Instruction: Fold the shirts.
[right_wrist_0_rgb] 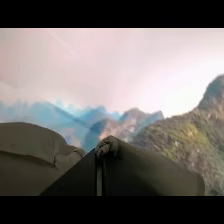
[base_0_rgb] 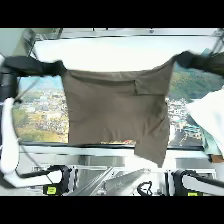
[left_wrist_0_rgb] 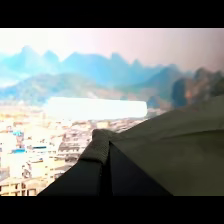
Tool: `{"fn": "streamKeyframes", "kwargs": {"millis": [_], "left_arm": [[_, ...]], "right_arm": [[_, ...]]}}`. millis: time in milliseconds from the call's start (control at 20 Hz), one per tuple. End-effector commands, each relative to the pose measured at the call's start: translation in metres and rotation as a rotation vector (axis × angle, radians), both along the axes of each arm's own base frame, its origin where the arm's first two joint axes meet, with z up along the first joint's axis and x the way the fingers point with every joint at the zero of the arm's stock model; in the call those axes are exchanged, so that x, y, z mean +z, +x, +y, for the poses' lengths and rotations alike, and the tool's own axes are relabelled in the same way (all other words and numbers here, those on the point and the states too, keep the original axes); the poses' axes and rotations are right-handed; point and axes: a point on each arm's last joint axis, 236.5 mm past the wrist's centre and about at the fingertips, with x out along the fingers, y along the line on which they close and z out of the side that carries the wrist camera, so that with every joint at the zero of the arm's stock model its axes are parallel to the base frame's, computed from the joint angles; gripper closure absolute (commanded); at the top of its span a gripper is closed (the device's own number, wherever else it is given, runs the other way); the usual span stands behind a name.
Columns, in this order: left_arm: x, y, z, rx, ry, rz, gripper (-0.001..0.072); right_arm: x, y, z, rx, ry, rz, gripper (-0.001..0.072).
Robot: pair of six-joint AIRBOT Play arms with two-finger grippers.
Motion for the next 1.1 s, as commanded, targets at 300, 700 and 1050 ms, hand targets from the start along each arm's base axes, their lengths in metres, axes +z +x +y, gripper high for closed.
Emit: {"fn": "streamKeyframes", "kwargs": {"millis": [300, 700, 1050], "left_arm": [[-0.178, 0.075, 0.022, 0.037, 0.003, 0.224, 0.0695], [-0.115, 0.08, 0.035, -0.015, 0.041, 0.252, 0.0695], [-0.163, 0.026, 0.047, -0.047, 0.228, 0.481, 0.0695]], "right_arm": [[-0.134, 0.094, -0.036, -0.189, 0.033, 0.125, 0.0688], [-0.069, 0.076, -0.054, -0.054, -0.103, 0.085, 0.0688], [-0.142, 0.006, -0.076, -0.021, -0.363, 0.382, 0.0688]]}}
